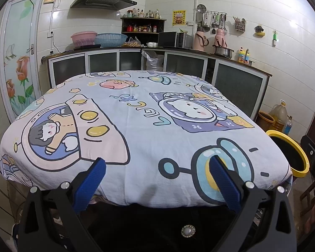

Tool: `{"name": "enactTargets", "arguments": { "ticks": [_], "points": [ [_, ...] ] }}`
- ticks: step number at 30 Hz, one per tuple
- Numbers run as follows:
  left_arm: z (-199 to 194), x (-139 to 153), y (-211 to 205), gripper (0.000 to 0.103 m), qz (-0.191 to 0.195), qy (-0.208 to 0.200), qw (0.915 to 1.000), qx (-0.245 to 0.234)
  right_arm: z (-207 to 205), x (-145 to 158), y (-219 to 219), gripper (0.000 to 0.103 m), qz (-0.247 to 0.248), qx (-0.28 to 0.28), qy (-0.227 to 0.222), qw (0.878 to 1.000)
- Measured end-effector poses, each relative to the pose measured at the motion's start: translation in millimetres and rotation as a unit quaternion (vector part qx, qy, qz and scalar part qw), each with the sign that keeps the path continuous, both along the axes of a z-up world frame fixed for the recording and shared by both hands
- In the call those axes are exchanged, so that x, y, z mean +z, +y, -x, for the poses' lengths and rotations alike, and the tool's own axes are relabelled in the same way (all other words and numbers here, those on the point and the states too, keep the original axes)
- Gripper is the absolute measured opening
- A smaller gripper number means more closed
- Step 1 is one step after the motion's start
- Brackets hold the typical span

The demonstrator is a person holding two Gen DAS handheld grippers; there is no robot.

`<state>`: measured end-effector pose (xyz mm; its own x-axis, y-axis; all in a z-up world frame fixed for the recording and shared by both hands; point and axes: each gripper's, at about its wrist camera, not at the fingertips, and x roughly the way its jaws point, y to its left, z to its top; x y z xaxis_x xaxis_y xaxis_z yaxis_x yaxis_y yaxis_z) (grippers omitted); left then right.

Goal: Collect trash

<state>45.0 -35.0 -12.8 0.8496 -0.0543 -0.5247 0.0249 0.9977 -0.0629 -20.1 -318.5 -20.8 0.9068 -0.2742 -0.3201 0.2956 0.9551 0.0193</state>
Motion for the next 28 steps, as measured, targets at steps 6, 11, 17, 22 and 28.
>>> {"name": "enactTargets", "arguments": {
  "ticks": [6,11,17,22,28],
  "points": [
    [0.0,0.3,-0.3,0.095,-0.002,0.001,1.0000,0.002,-0.5,-1.2,-0.6,0.095,0.000,0.000,0.000,1.000],
    [-0.5,0.6,0.5,0.095,-0.002,0.002,1.0000,0.000,-0.4,-0.7,-0.8,0.095,-0.001,0.000,0.000,1.000],
    [-1.1,0.8,-0.2,0.095,-0.002,0.004,1.0000,-0.001,-0.3,-2.3,-0.8,0.095,-0.001,-0.001,0.000,1.000],
    [-1.4,1.1,-1.0,0.095,0.001,0.006,1.0000,-0.005,-0.4,-1.5,-1.4,0.095,-0.001,0.000,0.000,1.000],
    [-1.6,1.0,-0.7,0.095,0.001,0.006,1.0000,-0.005,-0.6,-2.2,-1.0,0.095,-0.001,0.000,0.001,1.000]
  ]
}}
